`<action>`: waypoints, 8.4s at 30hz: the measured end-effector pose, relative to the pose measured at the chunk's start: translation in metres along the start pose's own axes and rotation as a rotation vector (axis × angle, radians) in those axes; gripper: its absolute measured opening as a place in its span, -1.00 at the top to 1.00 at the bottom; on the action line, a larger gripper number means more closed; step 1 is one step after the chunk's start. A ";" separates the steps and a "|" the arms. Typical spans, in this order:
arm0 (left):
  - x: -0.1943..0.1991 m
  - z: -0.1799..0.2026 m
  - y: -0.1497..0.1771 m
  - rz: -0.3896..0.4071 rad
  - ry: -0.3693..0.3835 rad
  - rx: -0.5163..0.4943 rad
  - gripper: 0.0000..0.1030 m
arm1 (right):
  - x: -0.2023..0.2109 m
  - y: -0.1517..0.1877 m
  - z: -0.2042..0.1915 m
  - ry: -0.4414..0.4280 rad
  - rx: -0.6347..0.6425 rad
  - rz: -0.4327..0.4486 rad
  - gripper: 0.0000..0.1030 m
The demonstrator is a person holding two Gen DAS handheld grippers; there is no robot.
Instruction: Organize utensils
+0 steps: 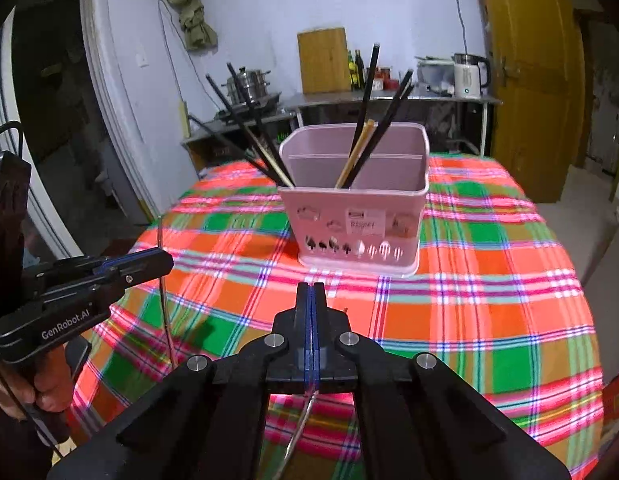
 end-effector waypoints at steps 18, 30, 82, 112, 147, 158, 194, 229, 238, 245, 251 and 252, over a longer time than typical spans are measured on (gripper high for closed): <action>-0.015 -0.012 0.007 -0.047 0.021 0.034 0.90 | -0.083 0.048 0.047 0.032 -0.159 -0.244 0.76; -0.023 -0.012 0.006 -0.061 0.036 0.036 0.90 | -0.100 0.049 0.037 0.120 -0.070 -0.323 0.90; 0.017 0.023 -0.125 0.117 0.069 -0.019 0.90 | 0.033 -0.110 -0.009 0.004 0.070 0.220 0.92; -0.043 0.030 -0.147 0.105 0.064 -0.014 0.90 | -0.019 -0.136 0.020 0.014 0.051 0.205 0.92; 0.027 0.016 -0.003 0.170 0.070 0.021 0.43 | 0.047 -0.010 -0.011 0.013 0.055 0.194 0.56; 0.019 0.015 0.055 0.150 0.047 0.031 0.43 | 0.036 0.045 -0.017 0.057 0.065 0.142 0.56; 0.006 0.028 0.088 0.154 -0.003 0.015 0.39 | 0.028 0.081 -0.011 0.129 0.073 0.132 0.55; 0.008 0.031 0.089 0.161 -0.008 0.009 0.31 | 0.025 0.080 -0.010 0.131 0.062 0.125 0.55; 0.007 0.031 0.089 0.161 -0.008 0.009 0.30 | 0.025 0.080 -0.011 0.131 0.061 0.125 0.55; 0.008 0.031 0.089 0.162 -0.009 0.009 0.25 | 0.024 0.080 -0.010 0.131 0.060 0.124 0.55; 0.008 0.030 0.089 0.161 -0.008 0.010 0.24 | 0.024 0.080 -0.010 0.132 0.060 0.124 0.55; 0.008 0.030 0.089 0.161 -0.008 0.009 0.23 | 0.025 0.080 -0.010 0.131 0.060 0.125 0.55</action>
Point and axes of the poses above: each gripper's, at about its wrist camera, not at the fingertips, and x roughly against the way its jaws point, z to its right, y to its underside, the point moved 5 cm from there along -x, roughly the way its jaws point, and after that the axes turned 11 degrees about -y, right-handed, at the moved point
